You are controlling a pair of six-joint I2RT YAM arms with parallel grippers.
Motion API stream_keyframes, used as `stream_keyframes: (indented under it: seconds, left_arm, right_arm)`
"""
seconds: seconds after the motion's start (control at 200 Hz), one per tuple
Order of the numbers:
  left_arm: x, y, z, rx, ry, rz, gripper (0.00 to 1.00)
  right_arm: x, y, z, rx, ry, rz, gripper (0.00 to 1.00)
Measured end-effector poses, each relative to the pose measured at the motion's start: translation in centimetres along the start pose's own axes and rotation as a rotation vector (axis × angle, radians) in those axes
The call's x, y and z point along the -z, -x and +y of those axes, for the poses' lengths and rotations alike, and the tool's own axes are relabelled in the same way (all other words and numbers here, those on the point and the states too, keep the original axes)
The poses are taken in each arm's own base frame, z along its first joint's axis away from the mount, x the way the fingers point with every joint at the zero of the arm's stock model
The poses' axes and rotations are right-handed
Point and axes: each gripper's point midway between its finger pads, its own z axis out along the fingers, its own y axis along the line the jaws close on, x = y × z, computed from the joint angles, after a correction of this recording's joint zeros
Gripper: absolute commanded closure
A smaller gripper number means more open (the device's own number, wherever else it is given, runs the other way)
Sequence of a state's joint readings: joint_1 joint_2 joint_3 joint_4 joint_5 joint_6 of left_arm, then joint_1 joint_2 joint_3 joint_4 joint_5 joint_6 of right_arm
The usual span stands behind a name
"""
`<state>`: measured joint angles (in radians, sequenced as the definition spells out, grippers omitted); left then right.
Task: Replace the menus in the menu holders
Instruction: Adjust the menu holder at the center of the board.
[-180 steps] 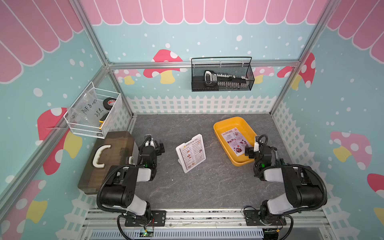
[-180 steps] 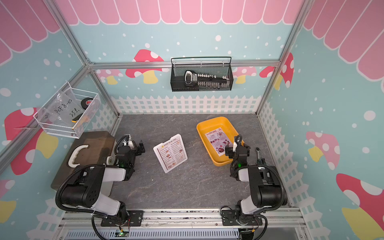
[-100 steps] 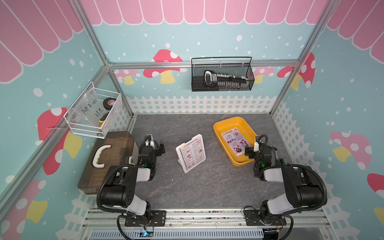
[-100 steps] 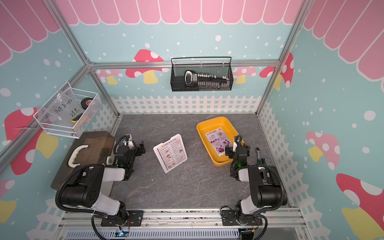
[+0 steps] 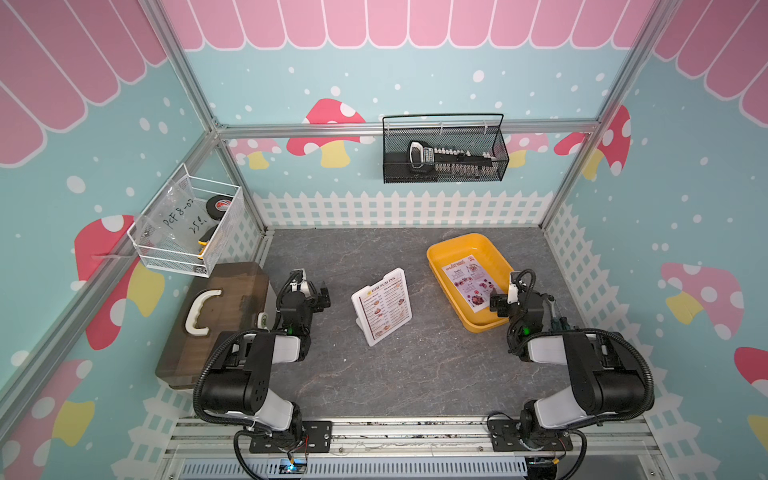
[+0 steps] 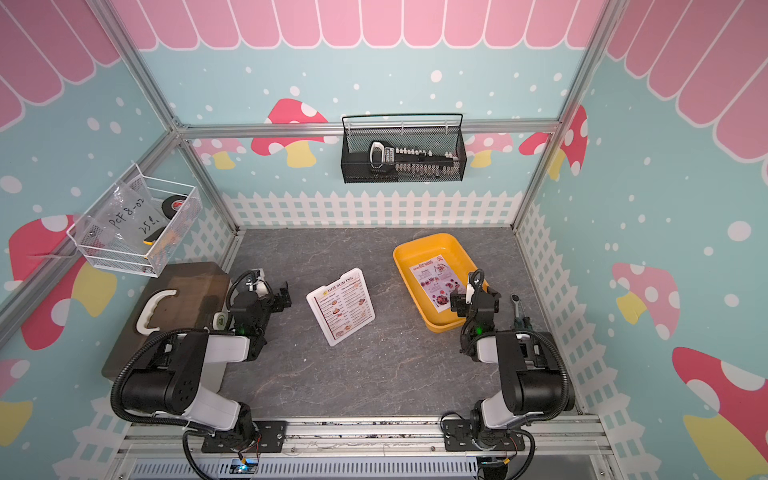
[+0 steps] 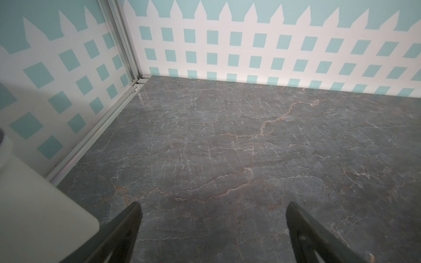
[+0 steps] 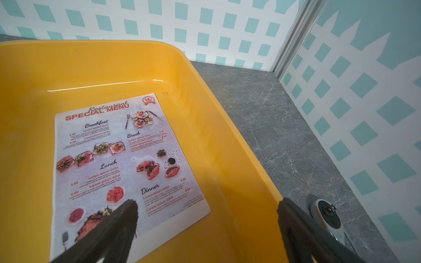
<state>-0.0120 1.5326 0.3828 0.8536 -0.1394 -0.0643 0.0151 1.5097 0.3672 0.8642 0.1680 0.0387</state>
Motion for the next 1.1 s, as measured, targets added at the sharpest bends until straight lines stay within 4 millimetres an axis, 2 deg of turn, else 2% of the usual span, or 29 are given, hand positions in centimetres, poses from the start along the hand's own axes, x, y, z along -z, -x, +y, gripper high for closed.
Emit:
stream_keyframes:
  seconds: [0.065,0.1,0.165,0.25,0.305,0.375,0.42,0.485,0.53,0.575,0.625,0.73,0.851,0.886,0.911,0.991,1.096]
  left_arm:
    - [0.5,0.5,0.9,0.017,0.036,0.007,0.00]
    - [0.7,1.1,1.3,0.028,0.065,0.009,0.00]
    - [0.9,3.8,2.1,0.056,0.123,-0.010,0.00]
    - [1.2,9.3,2.5,0.102,0.162,-0.079,0.00]
    - [1.6,12.5,2.2,0.126,0.154,-0.107,0.00]
    - [2.0,15.1,0.9,0.134,0.124,-0.100,0.00]
    - [2.3,16.2,-0.9,0.120,0.087,-0.067,0.01]
    - [3.3,17.2,-4.4,0.086,0.015,-0.010,0.00]
    - [4.7,17.6,-7.0,0.068,-0.042,0.035,0.01]
    - [6.4,17.7,-8.9,0.056,-0.092,0.086,0.02]
    - [8.6,17.9,-9.7,0.061,-0.130,0.131,0.03]
    - [13.3,17.4,-9.1,0.085,-0.157,0.203,0.03]
    - [18.0,15.4,-8.3,0.103,-0.214,0.280,0.04]
    - [19.0,14.4,-8.3,0.106,-0.240,0.307,0.04]
    - [19.7,13.8,-8.4,0.109,-0.262,0.327,0.01]
    - [21.2,11.0,-9.8,0.096,-0.342,0.412,0.01]
    - [22.2,6.0,-12.4,0.024,-0.415,0.558,0.00]
  right_arm:
    - [0.1,0.3,-0.4,-0.002,-0.016,0.039,0.02]
    - [0.2,1.3,-0.6,-0.001,-0.020,0.045,0.02]
    - [0.6,4.9,-1.2,-0.007,-0.022,0.016,0.02]
    - [2.1,11.1,-1.7,-0.022,-0.010,-0.068,0.03]
    - [3.4,14.1,-1.8,-0.028,0.014,-0.108,0.04]
    - [4.9,16.7,-1.4,-0.035,0.056,-0.138,0.04]
    - [5.6,17.5,-0.9,-0.038,0.091,-0.144,0.04]
    - [6.1,17.5,0.1,-0.043,0.138,-0.128,0.04]
    - [6.2,16.9,0.9,-0.044,0.174,-0.102,0.04]
    - [6.0,16.0,1.9,-0.043,0.209,-0.063,0.04]
    - [5.8,15.1,2.9,-0.042,0.242,-0.023,0.04]
    - [5.3,13.8,4.8,-0.033,0.297,0.042,0.04]
    - [5.0,13.6,6.6,-0.017,0.343,0.072,0.04]
    - [5.0,13.6,7.1,-0.013,0.353,0.076,0.04]
    - [5.0,13.6,7.5,-0.010,0.361,0.078,0.04]
    - [5.0,13.5,8.5,-0.003,0.381,0.084,0.04]
    - [4.9,12.9,9.8,0.006,0.403,0.101,0.04]
